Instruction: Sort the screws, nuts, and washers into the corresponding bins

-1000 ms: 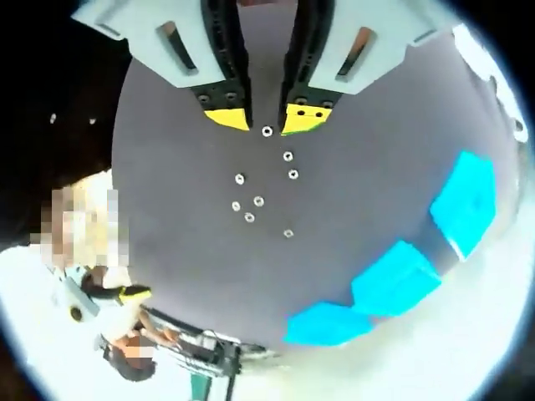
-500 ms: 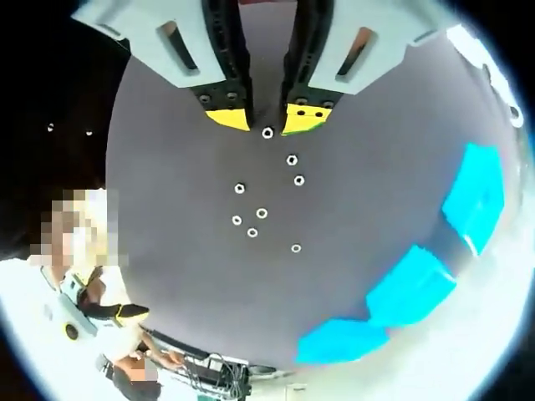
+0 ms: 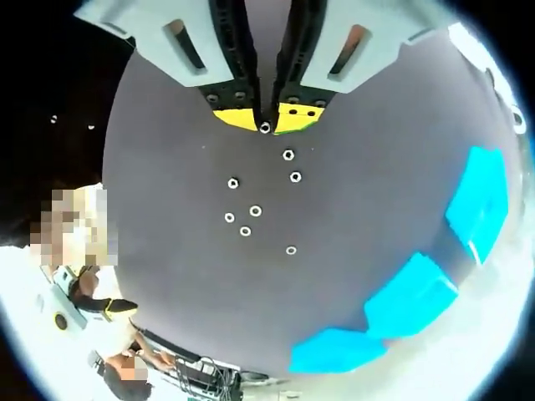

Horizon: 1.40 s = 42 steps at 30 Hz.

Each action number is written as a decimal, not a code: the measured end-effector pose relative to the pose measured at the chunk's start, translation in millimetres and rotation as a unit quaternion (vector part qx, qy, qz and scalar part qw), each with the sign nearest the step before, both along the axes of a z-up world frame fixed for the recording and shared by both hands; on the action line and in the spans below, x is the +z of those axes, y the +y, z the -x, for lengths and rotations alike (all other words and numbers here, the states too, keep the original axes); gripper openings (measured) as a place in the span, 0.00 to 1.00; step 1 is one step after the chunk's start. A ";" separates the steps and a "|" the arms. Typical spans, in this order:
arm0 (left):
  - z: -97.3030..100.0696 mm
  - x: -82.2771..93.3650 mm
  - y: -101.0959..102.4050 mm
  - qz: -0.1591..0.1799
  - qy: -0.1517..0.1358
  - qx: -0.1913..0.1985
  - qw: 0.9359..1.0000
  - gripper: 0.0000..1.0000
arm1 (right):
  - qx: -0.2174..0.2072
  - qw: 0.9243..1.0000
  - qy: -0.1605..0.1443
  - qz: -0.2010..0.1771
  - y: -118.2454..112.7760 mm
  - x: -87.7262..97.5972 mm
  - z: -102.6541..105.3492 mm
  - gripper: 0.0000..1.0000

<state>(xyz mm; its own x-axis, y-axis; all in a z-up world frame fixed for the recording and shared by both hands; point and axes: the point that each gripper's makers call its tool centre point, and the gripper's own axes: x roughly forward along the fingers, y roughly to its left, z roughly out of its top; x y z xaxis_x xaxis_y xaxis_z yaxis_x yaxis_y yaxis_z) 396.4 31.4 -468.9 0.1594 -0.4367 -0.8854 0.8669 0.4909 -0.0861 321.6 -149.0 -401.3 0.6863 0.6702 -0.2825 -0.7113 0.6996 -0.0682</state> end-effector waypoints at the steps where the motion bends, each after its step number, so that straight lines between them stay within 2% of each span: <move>1: 0.3 0.1 0.1 0.001 -0.001 0.000 1.000 0.06 | 0.000 1.000 0.000 0.000 0.2 -0.1 0.1 0.43; 5: 1.4 4.0 0.0 0.015 -0.007 0.002 1.000 0.06 | 0.000 1.000 -0.001 0.000 1.2 0.0 0.3 0.43; 11: -0.2 21.4 -10.1 0.082 -0.055 0.006 0.995 0.06 | -0.005 1.000 -0.004 0.000 -0.1 1.7 0.1 0.43; 15: -4.6 38.5 -12.8 0.136 -0.109 0.022 0.984 0.05 | -0.009 1.000 -0.007 -0.004 -0.4 4.4 -0.6 0.43; 17: -6.9 44.9 -10.6 0.161 -0.125 0.050 0.978 0.05 | -0.011 1.000 -0.009 -0.007 0.0 5.7 -0.8 0.43; 19: -10.5 53.2 -7.8 0.189 -0.151 0.073 0.968 0.05 | -0.013 1.000 -0.011 -0.009 0.3 7.1 -0.9 0.43; 21: -14.0 63.9 -5.7 0.224 -0.174 0.100 0.954 0.05 | -0.014 1.000 -0.013 -0.010 0.2 8.1 -1.2 0.43; 22: -16.3 70.4 -4.9 0.244 -0.185 0.114 0.945 0.05 | -0.016 1.000 -0.014 -0.011 -0.1 8.8 -1.5 0.43; 23: -19.9 77.3 -2.2 0.264 -0.200 0.135 0.934 0.05 | -0.017 1.000 -0.015 -0.013 -0.5 9.4 -1.9 0.43; 25: -21.2 84.0 2.3 0.286 -0.219 0.153 0.920 0.05 | -0.019 1.000 -0.016 -0.015 -1.1 10.8 -2.0 0.43; 27: -25.0 90.3 10.1 0.307 -0.243 0.181 0.902 0.05 | -0.021 0.999 -0.017 -0.017 -1.7 12.3 -1.7 0.43; 28: -36.0 94.9 17.7 0.317 -0.254 0.196 0.893 0.05 | -0.021 0.999 -0.017 -0.018 -2.0 12.6 -1.7 0.43; 30: -38.0 97.1 24.7 0.325 -0.272 0.215 0.880 0.05 | -0.023 0.999 -0.018 -0.019 -2.8 13.4 -1.9 0.43; 32: -39.5 97.4 31.2 0.328 -0.286 0.233 0.870 0.05 | -0.024 0.999 -0.019 -0.020 -3.3 14.0 -1.8 0.43; 33: -38.8 96.7 32.8 0.328 -0.290 0.234 0.868 0.05 | -0.024 0.999 -0.020 -0.021 -3.6 14.3 -1.7 0.43; 36: -41.5 100.4 40.3 0.335 -0.301 0.254 0.856 0.05 | -0.025 0.999 -0.020 -0.024 -4.5 14.6 -1.8 0.43; 40: -45.3 104.9 41.3 0.331 -0.318 0.262 0.849 0.05 | -0.026 0.999 -0.020 -0.024 -5.1 14.2 -2.1 0.43; 42: -55.5 108.3 47.6 0.328 -0.324 0.270 0.845 0.05 | -0.026 0.999 -0.021 -0.025 -5.3 15.2 -2.5 0.43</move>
<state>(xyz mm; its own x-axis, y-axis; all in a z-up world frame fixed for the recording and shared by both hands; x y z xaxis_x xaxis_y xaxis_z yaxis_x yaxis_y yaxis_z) 451.9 79.0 -360.6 0.8505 -0.5094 -0.1310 0.5020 0.8605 -0.0866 324.1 -154.3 -386.1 0.7318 0.6453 -0.2194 -0.6704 0.7395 -0.0611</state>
